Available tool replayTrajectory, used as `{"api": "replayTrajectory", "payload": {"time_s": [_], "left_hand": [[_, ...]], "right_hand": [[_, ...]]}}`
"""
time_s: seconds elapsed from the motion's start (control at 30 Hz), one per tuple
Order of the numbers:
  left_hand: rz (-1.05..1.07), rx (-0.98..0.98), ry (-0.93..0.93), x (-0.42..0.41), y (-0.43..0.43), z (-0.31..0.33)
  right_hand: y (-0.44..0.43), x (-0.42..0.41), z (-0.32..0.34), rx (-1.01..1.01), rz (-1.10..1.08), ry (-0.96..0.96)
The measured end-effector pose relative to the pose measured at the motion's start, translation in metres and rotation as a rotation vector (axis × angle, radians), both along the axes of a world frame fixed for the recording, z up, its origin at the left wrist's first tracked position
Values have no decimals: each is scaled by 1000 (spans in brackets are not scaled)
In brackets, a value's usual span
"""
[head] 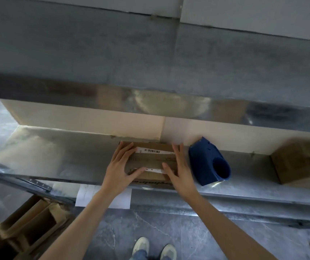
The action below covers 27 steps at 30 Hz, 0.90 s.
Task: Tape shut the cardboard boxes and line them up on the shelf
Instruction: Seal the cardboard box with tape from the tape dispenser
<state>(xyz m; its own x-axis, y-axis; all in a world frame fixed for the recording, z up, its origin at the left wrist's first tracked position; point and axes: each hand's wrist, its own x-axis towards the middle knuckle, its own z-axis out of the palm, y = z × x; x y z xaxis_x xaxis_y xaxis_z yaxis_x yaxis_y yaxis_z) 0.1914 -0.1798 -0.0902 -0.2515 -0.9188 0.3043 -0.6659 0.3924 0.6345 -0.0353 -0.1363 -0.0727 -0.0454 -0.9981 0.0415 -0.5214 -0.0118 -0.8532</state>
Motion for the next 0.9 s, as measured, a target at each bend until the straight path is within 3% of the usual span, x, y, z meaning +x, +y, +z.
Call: {"api": "replayTrajectory", "payload": {"time_s": [0.37,0.5,0.6,0.8,0.9], "left_hand": [[-40,36,43,4,-1,-3],[-67,4,-14,7,-2,-1],[-63,-22,-62,7,-2,1],[-68,-52,-125,9,-4,-2],[-105,-120,-243,11,-3,-2]], "right_hand": [[1,-6,-5,79,49,-73],[-1,-11,-5,-36,42,159],[-7,-17,-4,-138,160,388],[-13,-21,-2,-95,286,597],[-12,-21,3,-146,307,764]]}}
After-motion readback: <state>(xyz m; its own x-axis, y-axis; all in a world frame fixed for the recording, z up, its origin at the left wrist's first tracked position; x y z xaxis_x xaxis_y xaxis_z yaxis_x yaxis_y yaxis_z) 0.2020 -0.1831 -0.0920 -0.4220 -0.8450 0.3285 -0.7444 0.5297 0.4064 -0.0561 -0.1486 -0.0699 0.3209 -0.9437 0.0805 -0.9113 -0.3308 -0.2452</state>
